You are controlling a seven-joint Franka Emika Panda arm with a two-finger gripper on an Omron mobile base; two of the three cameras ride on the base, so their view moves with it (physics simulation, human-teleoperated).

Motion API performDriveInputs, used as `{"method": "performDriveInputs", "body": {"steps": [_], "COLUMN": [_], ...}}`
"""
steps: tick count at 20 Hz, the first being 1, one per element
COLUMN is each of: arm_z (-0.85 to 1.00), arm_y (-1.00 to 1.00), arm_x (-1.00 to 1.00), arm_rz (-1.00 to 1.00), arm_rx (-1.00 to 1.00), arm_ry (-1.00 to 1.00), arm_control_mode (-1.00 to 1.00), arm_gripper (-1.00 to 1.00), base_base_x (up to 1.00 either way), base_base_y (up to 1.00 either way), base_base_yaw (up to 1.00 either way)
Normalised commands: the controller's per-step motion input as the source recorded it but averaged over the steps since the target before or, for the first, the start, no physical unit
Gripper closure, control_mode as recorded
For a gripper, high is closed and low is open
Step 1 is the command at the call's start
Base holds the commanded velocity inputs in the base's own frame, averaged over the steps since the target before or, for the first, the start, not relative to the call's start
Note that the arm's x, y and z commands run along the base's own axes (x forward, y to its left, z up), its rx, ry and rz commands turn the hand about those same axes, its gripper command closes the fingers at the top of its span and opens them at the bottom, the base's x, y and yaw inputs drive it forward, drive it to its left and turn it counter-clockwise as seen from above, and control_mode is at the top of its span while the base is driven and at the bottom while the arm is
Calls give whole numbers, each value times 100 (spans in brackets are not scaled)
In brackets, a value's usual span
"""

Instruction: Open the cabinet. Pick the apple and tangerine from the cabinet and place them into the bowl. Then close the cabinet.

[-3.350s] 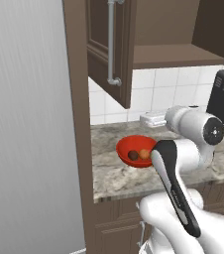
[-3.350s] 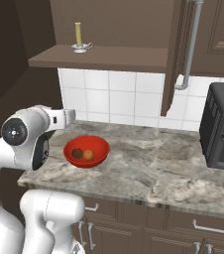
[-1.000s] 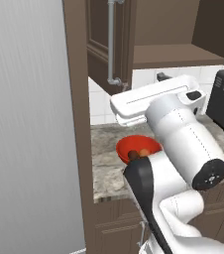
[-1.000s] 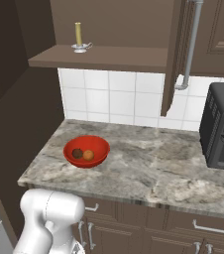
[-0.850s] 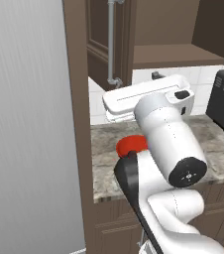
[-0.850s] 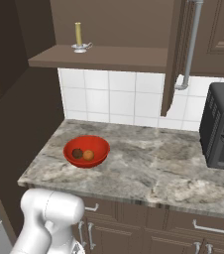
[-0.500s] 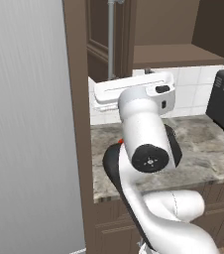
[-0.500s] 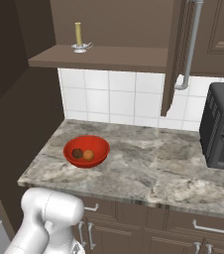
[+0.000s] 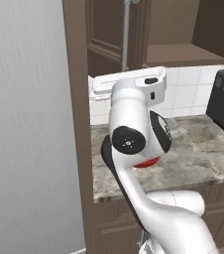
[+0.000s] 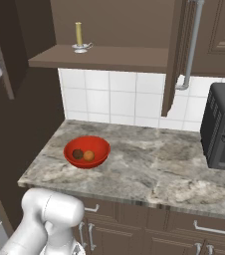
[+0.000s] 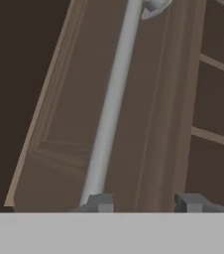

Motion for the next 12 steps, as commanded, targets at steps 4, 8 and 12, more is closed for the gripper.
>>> {"method": "performDriveInputs", "body": {"steps": [4, 8, 12], "arm_z": [-15, -18, -26], "arm_y": [-63, -99, -99], "arm_x": [100, 100, 100], "arm_rz": [0, 1, 3], "arm_rx": [4, 14, 14], "arm_ry": [0, 5, 8], "arm_control_mode": [-100, -100, -100], "arm_gripper": [-100, -100, -100], "base_base_x": [0, 0, 0], "base_base_y": [0, 0, 0], "base_base_yaw": [0, 0, 0]}}
